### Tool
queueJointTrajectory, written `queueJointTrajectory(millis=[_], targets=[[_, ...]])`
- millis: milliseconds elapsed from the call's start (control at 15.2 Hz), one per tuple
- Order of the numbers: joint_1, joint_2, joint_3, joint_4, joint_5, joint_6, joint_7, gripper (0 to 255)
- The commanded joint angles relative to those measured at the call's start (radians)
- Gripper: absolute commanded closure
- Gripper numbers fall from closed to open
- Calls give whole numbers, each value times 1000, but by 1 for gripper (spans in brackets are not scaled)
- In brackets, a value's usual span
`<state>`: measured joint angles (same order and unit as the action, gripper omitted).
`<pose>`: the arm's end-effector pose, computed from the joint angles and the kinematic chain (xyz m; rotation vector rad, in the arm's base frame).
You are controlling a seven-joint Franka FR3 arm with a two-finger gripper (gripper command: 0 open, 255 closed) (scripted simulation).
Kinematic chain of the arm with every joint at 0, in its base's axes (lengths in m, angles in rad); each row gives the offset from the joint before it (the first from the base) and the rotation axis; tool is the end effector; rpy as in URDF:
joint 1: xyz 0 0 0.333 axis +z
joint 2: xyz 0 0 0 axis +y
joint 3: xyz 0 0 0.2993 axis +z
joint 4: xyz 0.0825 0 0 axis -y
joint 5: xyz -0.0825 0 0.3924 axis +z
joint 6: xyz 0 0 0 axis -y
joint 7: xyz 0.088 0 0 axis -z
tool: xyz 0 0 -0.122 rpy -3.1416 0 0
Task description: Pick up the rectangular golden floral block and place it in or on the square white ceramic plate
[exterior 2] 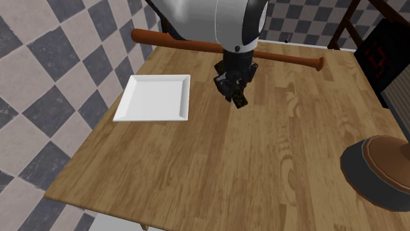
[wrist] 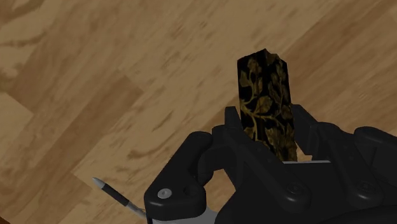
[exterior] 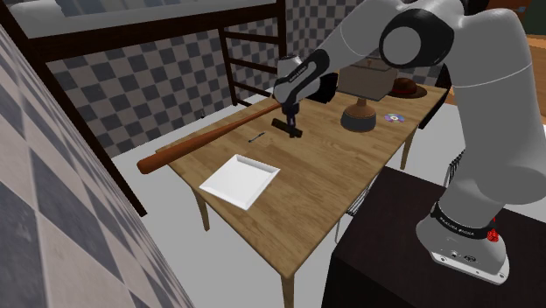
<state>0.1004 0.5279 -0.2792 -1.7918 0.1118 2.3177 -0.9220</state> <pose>0.6472 -0.1036 0.2329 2.8927 1.0650 -0.0174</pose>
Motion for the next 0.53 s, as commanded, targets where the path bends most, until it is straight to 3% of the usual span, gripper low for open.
queueJointTrajectory(millis=[0,462], targets=[[29,6,7,13,-4,-8,40,255],[139,35,33,72,-19,-42,188,255]])
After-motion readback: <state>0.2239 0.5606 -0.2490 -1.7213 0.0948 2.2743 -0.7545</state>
